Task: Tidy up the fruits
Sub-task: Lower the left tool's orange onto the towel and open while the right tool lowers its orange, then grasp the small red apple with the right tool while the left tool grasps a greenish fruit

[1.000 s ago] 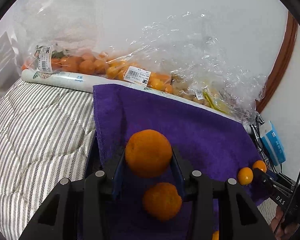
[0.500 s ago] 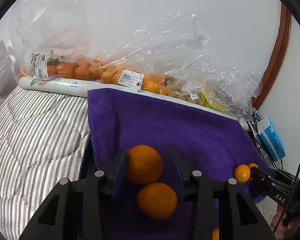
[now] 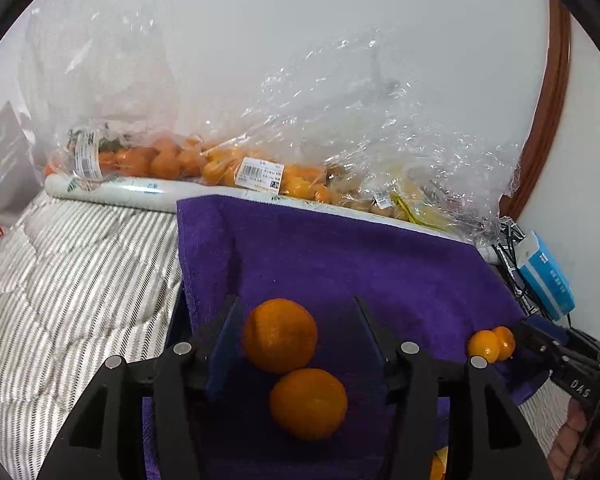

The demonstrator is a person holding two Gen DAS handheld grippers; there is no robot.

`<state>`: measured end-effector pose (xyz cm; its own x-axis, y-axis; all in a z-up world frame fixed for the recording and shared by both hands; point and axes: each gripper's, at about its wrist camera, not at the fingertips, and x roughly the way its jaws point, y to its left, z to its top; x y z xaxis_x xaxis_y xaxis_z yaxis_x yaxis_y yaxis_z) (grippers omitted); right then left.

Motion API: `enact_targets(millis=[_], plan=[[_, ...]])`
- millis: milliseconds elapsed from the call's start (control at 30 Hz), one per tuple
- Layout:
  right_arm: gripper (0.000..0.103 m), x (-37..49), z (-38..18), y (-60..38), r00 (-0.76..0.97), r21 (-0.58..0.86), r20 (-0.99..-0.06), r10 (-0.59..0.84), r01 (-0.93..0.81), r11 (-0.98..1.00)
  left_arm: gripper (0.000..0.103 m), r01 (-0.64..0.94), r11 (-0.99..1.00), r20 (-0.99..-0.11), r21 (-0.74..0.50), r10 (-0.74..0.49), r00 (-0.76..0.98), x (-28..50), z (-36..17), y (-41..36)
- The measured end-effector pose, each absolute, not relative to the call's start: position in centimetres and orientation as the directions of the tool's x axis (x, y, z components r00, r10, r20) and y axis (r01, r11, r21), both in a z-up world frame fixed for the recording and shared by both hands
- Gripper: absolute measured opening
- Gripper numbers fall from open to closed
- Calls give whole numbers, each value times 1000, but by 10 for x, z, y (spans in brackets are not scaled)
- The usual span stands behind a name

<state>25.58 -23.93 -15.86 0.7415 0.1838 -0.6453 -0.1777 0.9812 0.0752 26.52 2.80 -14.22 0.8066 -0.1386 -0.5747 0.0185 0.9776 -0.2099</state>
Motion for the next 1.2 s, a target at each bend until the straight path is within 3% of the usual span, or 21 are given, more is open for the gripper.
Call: enact_targets(millis=[333, 900, 1200], plan=[[40, 229, -133, -223, 717, 181, -631, 296, -235, 955, 54, -13, 978, -591, -206, -114, 798, 249, -126, 35], [31, 177, -167, -175, 650, 111, -714, 259, -260, 959, 57, -82, 988, -583, -130, -9, 813, 174, -144, 83], [30, 187, -178, -162, 630, 97, -738, 241, -255, 962, 57, -44, 989, -568, -140, -44, 822, 172, -139, 76]])
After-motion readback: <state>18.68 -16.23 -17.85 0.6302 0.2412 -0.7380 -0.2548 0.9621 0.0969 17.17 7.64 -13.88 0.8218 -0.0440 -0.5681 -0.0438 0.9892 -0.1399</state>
